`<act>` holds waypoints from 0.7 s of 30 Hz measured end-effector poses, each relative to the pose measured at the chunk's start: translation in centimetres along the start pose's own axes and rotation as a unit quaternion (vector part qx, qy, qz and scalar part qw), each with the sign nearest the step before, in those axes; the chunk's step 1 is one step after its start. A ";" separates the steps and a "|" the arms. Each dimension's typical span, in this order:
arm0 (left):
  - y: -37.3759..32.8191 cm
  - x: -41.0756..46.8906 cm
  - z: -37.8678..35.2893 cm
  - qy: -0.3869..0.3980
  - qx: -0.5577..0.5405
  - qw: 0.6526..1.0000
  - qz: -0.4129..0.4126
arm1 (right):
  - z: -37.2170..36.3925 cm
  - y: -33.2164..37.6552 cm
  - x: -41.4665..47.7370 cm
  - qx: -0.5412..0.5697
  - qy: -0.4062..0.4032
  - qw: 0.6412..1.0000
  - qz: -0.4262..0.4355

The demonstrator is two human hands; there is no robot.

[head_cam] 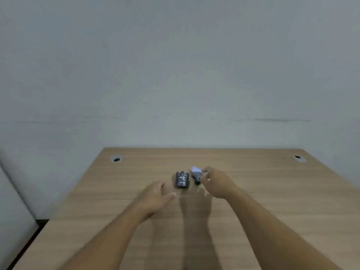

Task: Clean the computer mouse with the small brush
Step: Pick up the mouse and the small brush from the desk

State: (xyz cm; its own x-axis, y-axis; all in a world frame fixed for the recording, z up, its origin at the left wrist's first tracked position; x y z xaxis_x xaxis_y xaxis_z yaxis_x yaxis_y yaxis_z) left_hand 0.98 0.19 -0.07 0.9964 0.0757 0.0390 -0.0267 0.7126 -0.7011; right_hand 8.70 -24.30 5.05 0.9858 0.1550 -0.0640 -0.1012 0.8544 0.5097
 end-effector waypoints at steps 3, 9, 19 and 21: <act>-0.5 1.0 -0.8 0.005 0.060 0.998 -0.034 | -1.5 -0.6 0.6 0.003 0.016 1.000 0.003; -1.1 3.4 -3.7 -0.039 0.107 0.992 -0.049 | -4.9 -2.0 4.0 0.038 0.000 0.999 -0.028; -1.2 7.2 -6.3 -0.145 0.138 0.979 -0.036 | -7.0 -2.6 9.9 0.043 -0.042 0.992 -0.108; -1.2 7.8 -6.2 -0.147 0.138 0.978 -0.047 | -6.9 -2.6 10.7 0.026 -0.038 0.993 -0.107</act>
State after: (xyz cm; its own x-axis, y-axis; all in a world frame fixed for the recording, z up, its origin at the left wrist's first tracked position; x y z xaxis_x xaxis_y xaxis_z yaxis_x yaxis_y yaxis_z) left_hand 9.26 -4.41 -3.34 0.9305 0.1692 0.3249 0.0024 0.8841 -0.4672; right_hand 18.55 -21.47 -2.86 0.9915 -0.0675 -0.1111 0.1169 0.8371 0.5344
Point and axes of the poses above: each hand's wrist, its own x-axis towards the middle knuckle, its own z-axis out of the back of the hand, y = z × x, the point moved 1 cm from there along x, towards the middle knuckle, and after that the axes turned 9 degrees about -z, right-handed, at the moved point
